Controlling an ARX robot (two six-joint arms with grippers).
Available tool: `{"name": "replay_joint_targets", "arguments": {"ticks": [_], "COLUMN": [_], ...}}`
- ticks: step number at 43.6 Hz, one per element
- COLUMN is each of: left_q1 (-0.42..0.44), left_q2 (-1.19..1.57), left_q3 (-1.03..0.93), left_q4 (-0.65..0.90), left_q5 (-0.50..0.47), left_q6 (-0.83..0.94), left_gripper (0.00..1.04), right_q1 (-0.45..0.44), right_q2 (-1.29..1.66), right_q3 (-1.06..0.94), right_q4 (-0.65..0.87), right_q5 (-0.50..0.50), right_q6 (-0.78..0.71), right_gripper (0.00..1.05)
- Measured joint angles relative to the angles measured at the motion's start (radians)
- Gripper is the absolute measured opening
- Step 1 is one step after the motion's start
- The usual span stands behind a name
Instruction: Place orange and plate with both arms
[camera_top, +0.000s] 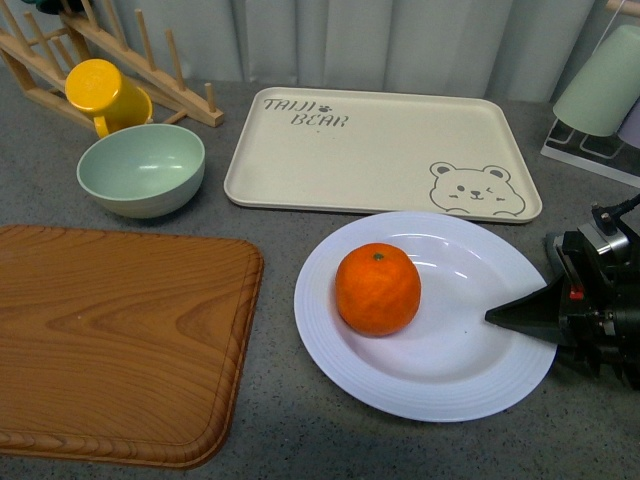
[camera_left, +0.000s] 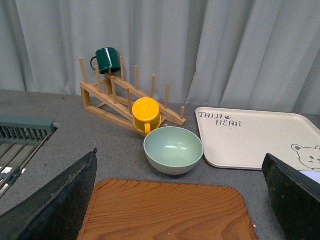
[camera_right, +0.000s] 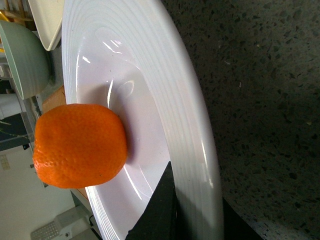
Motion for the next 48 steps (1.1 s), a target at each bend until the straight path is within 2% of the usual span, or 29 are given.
{"name": "replay_joint_targets", "arguments": {"ticks": [16,20,27,40,48], "left_q1": [0.0,0.0,0.0,0.0,0.0], "left_q2": [0.0,0.0,0.0,0.0,0.0], "left_q3": [0.0,0.0,0.0,0.0,0.0], "left_q4": [0.0,0.0,0.0,0.0,0.0], "left_q5": [0.0,0.0,0.0,0.0,0.0], "left_q6": [0.0,0.0,0.0,0.0,0.0], "left_gripper": [0.98,0.98,0.98,0.98,0.98], "right_q1": [0.007,0.013,0.048,0.153,0.213], "right_q2": [-0.082,-0.081,-0.049,0.101,0.211], "right_q3": [-0.054,-0.053,-0.003,0.255,0.471], "right_q4": [0.22,0.333,0.424,0.372,0.271], "right_q5": [0.009,0.07,0.135,0.209,0.255], "right_q6": [0.154,0.236,0.363,0.515,0.561], "right_gripper": [0.04,0.04,0.04,0.04,0.04]}}
